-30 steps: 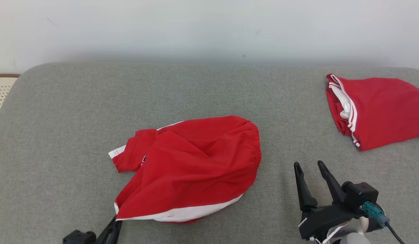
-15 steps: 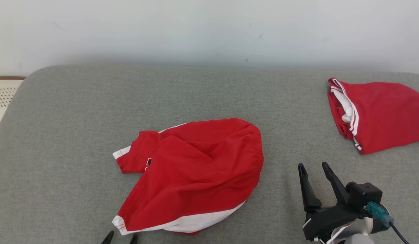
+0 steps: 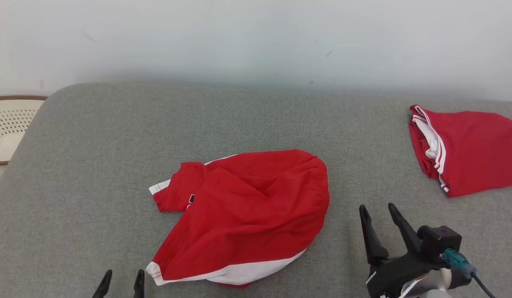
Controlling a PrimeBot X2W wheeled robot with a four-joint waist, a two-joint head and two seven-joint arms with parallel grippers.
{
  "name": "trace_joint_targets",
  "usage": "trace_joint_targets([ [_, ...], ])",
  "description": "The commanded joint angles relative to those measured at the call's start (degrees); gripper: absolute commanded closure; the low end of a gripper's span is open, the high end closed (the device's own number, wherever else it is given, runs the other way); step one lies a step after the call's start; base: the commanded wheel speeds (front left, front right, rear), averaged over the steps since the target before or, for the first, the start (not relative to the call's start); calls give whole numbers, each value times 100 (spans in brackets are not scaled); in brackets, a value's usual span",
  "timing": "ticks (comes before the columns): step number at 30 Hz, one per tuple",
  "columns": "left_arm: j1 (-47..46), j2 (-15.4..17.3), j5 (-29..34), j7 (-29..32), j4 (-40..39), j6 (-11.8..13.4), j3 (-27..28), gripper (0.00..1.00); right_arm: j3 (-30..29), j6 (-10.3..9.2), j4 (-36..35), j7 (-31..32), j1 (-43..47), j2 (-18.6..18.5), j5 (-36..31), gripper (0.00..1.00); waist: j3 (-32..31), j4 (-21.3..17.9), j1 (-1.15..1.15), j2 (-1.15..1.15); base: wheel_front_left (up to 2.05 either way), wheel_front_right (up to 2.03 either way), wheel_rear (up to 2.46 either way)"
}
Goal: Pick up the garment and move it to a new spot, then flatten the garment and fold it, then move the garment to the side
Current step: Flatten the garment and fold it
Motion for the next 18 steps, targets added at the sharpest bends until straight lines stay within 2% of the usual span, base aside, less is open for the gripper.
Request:
trace_joint_targets([
  [1,78,2,7,-57,-23,31,51,0,68,-5,8,31,79,-28,84,0,-17,-1,0,0,0,0,0],
  [6,31,-85,45,-125,-67,47,122,0,381,-6,88,226,38,-72,532,0,-55,33,0,0,0,0,0],
  [8,-4,-118,70,-133,-73,40,131,0,598,-6,202,454,-56,-181,763,0,-65,69,0,0,0,0,0],
  [18,-106,-245,131,-159,-3,-45,132,0,1239,-6,833,839,-752,-564,1730,0,-11,355,0,0,0,0,0],
])
